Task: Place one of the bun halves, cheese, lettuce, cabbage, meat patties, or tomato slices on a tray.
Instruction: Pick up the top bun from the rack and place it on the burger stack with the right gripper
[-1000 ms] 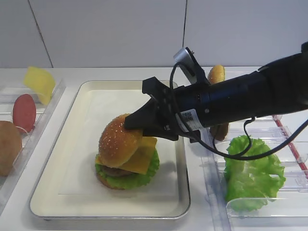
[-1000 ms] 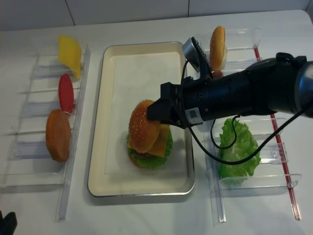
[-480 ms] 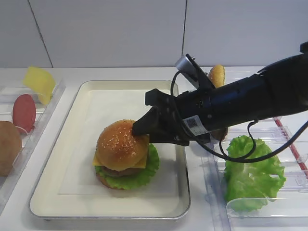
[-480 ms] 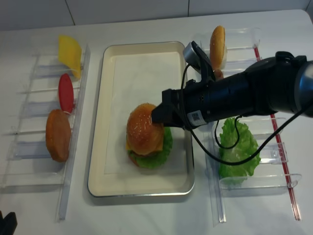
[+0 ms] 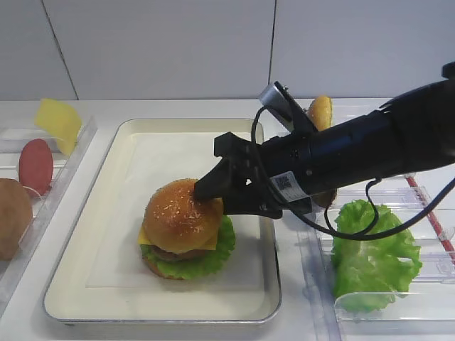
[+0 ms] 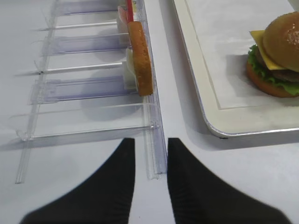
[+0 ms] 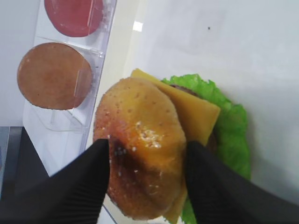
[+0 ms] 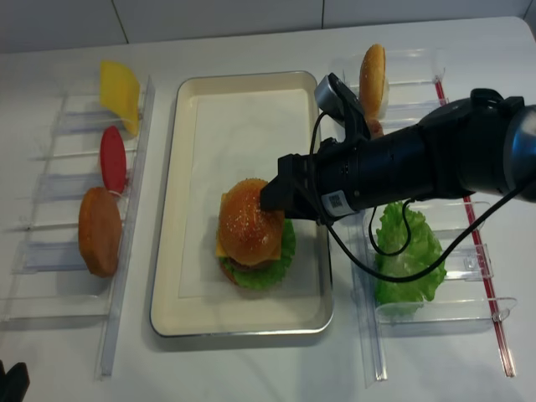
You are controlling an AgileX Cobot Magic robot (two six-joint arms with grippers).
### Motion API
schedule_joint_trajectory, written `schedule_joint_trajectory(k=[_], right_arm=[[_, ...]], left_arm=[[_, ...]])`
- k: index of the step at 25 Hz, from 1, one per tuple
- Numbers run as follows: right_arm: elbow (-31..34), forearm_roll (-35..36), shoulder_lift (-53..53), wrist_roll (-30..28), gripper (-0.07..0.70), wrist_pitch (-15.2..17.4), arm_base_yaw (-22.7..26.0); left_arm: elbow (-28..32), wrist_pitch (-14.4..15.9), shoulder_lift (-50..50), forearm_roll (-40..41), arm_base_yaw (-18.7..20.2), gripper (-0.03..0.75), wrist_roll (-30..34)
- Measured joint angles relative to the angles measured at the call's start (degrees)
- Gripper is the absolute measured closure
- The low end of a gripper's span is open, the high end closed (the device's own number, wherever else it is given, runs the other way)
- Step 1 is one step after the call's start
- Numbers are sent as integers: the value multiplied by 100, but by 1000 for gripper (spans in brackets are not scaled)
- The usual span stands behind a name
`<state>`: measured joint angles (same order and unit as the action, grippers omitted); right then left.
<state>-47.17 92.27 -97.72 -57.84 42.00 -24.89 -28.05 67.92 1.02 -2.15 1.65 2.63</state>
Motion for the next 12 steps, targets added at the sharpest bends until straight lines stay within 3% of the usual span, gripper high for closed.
schedule_joint_trajectory(k=[12], right_arm=[[0,-350,191,259,195,-170,0]], left_arm=[[0,0,0,0,0,537,0]])
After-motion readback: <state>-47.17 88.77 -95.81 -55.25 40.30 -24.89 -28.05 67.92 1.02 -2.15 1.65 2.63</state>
